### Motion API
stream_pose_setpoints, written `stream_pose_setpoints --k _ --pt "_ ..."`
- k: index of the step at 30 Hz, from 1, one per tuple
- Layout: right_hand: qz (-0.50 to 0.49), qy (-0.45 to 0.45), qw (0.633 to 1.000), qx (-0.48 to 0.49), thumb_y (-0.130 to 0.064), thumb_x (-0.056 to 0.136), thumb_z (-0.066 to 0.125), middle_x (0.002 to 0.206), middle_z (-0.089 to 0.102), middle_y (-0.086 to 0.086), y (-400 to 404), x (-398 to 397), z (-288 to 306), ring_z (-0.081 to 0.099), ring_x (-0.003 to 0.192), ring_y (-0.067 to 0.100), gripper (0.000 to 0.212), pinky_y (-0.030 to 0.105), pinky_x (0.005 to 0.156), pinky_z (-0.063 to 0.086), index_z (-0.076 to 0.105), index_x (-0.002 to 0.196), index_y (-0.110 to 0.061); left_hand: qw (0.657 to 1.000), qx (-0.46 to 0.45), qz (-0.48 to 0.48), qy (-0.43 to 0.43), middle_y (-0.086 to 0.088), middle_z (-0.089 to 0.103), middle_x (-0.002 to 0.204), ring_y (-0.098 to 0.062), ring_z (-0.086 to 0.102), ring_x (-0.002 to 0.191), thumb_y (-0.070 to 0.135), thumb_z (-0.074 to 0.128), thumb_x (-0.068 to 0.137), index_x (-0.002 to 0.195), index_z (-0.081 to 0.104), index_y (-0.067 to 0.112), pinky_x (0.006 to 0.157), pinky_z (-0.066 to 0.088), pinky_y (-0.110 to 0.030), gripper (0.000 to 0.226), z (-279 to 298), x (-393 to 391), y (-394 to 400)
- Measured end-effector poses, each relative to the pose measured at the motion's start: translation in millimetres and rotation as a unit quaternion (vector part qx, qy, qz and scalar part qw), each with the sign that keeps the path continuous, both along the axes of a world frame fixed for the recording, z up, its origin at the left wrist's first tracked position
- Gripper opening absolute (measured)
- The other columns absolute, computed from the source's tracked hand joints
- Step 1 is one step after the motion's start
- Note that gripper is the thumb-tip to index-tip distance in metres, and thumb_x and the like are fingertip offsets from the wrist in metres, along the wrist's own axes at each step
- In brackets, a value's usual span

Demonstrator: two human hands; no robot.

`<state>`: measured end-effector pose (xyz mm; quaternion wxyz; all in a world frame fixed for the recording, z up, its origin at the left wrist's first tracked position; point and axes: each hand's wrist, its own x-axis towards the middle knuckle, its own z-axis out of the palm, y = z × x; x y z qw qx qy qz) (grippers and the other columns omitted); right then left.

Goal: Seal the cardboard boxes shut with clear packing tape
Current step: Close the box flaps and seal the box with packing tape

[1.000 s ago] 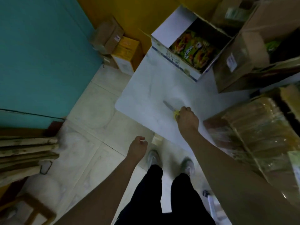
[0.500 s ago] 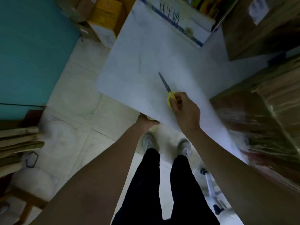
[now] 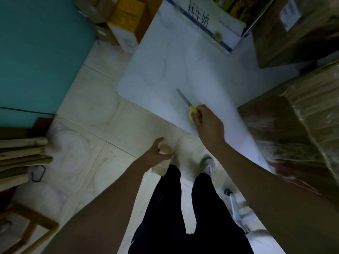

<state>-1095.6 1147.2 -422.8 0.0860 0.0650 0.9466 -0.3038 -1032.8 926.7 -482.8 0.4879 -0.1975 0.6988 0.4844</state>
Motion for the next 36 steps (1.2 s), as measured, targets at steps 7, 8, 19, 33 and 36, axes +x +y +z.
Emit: stream_pose_setpoints --k 7,8,19,33,36 --pt "-0.107 -0.212 0.962 -0.137 -0.040 0.095 0.057 0.073 0.073 -0.006 -13 48 37 0.071 0.061 0.012 0.022 0.039 0.069 0.058 0.070 0.081 -0.030 0.998 0.043 0.023 -0.039 -0.009 0.066 0.129 -0.024 0.063 0.119 0.046 0.084 0.062 0.127 0.057 0.031 0.102 0.049 -0.037 0.073 63 12 -25" --pt "-0.136 -0.232 0.946 -0.182 -0.033 0.095 0.058 0.076 0.075 -0.003 -16 53 38 0.072 0.067 0.015 0.020 0.040 0.074 0.059 0.074 0.083 -0.028 0.998 0.047 0.017 -0.038 -0.008 0.066 0.128 -0.024 0.063 0.120 0.049 0.084 0.060 0.125 0.057 0.033 0.103 0.048 -0.037 0.072 71 9 -26" --pt "-0.399 -0.348 0.710 -0.464 -0.035 0.087 0.074 0.109 0.071 0.013 -76 22 44 0.067 0.094 0.024 0.035 0.039 0.088 0.059 0.072 0.103 -0.004 1.000 -0.001 -0.005 -0.030 -0.011 0.066 0.122 -0.027 0.066 0.111 0.044 0.081 0.078 0.130 0.050 0.027 0.086 0.051 -0.030 0.063 113 -7 -32" --pt "-0.525 -0.289 0.687 -0.411 -0.019 0.092 0.069 0.069 0.069 0.007 -91 -2 26 0.056 0.046 0.013 0.021 0.022 0.042 0.049 0.072 0.086 0.001 1.000 0.011 -0.007 0.009 -0.001 0.062 0.118 -0.011 0.061 0.097 0.036 0.072 0.092 0.134 0.046 0.026 0.074 0.047 -0.020 0.051 130 -3 -25" --pt "-0.503 -0.250 0.713 -0.420 -0.025 0.093 0.069 0.077 0.075 0.010 -90 0 33 0.060 0.045 0.013 0.025 0.027 0.055 0.052 0.074 0.078 -0.005 0.999 0.016 -0.021 0.023 0.006 0.053 0.120 -0.013 0.055 0.110 0.035 0.069 0.095 0.138 0.044 0.027 0.078 0.044 -0.018 0.051 144 -8 -24"
